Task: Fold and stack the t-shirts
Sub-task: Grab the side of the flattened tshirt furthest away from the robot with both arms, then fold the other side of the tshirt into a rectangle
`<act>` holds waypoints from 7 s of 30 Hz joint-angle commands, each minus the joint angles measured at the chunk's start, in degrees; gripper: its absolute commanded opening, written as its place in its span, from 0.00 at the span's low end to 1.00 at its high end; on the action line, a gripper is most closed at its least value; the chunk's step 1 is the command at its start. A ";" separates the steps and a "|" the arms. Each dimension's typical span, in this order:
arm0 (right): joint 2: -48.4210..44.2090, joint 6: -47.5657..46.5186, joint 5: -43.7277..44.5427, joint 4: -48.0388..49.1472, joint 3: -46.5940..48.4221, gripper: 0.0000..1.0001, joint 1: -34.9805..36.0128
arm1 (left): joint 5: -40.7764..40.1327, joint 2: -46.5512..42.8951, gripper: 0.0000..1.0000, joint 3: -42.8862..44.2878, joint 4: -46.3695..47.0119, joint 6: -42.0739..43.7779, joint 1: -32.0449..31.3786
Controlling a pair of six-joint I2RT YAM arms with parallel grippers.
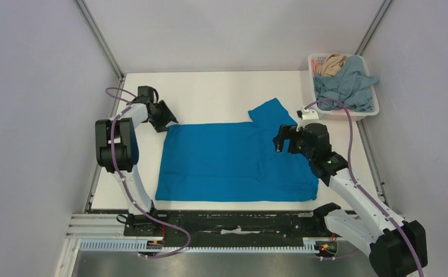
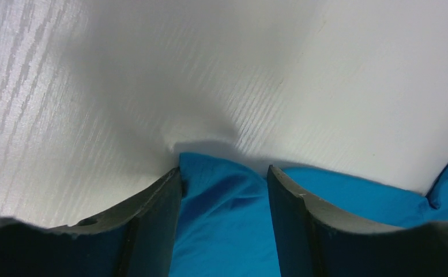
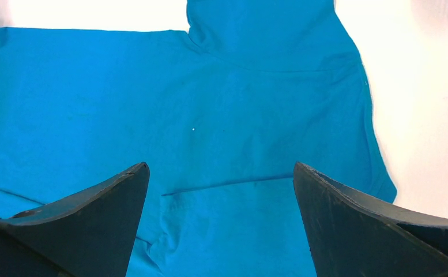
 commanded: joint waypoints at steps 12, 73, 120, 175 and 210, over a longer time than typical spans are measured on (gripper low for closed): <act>6.02 2.20 -2.31 6.86 0.76 0.98 -0.19 | -2.56 4.97 0.19 0.19 -6.62 3.60 -1.55; 74.40 -3.35 19.01 3.43 55.98 0.57 -2.10 | -10.57 -18.00 0.02 -18.99 17.86 -0.71 -1.92; 19.64 5.34 9.80 15.94 5.25 0.00 1.16 | -6.36 -42.94 0.02 -36.75 18.87 -3.24 -1.99; -17.85 12.37 -0.76 -4.57 -9.00 0.98 7.15 | 1.66 -72.30 0.81 -48.66 8.73 -18.53 -3.60; -1.05 18.00 2.97 -3.29 -10.86 0.98 6.97 | -2.28 -42.41 0.84 -43.49 15.68 -13.13 -16.28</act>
